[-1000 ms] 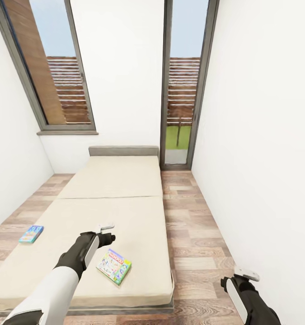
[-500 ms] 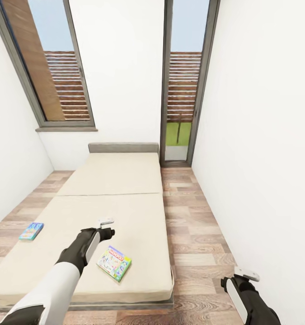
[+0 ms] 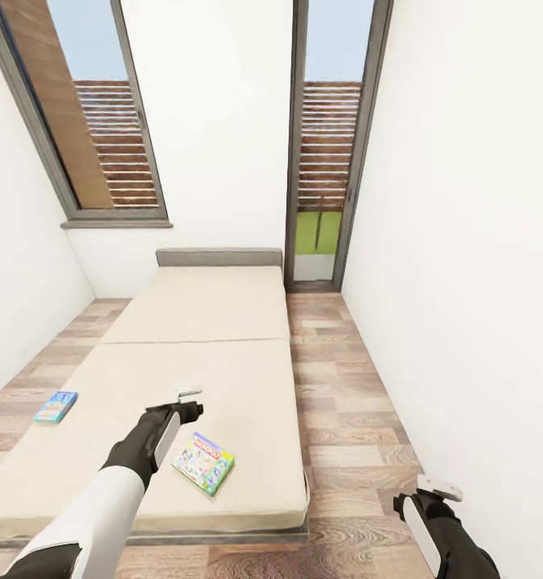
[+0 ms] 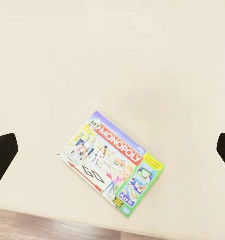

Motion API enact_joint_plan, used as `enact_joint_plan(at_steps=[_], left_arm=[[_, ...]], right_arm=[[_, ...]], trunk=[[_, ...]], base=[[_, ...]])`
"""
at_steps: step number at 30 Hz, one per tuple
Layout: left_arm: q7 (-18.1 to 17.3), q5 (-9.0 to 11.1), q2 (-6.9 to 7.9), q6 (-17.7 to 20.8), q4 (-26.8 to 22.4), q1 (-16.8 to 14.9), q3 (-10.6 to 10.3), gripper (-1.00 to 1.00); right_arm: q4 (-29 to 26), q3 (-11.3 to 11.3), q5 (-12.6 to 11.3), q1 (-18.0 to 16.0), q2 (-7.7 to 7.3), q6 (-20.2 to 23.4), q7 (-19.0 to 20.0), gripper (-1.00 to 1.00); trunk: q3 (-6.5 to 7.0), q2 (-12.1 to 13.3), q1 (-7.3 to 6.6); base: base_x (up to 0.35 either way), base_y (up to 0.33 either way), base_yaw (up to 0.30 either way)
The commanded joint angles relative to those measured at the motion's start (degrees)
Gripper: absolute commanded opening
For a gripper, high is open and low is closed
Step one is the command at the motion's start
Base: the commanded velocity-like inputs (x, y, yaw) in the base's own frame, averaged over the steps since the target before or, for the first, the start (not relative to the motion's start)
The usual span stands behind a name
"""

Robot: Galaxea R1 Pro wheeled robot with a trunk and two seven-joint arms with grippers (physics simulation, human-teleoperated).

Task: Put all the toys in the child's room - the three board games (two on the bed and one on the table), the two jigsaw puzzles on the table, and the tennis ball on the table - inside the toy box on the table in the child's room.

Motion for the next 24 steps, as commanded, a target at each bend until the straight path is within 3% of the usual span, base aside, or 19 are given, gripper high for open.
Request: enact_joint_plan(at_steps=[1, 24], left_arm=[[0.09, 0.0, -0.07, 0.27, -0.14, -0.04, 0.24, 1.0], [0.11, 0.01, -0.09, -0.56, -0.76, -0.04, 0.06, 1.0]], right_arm=[[-0.08, 0.08, -0.59, -0.04, -0.02, 0.15, -0.44, 1.0], [-0.08, 0.08, -0.47, -0.04, 0.01, 0.15, -0.44, 1.0]], trunk=[[-0.22, -0.13, 0.03], [-2.33, -0.13, 0.03]], base=[[0.0, 0.0, 0.0], [0.0, 0.0, 0.0]])
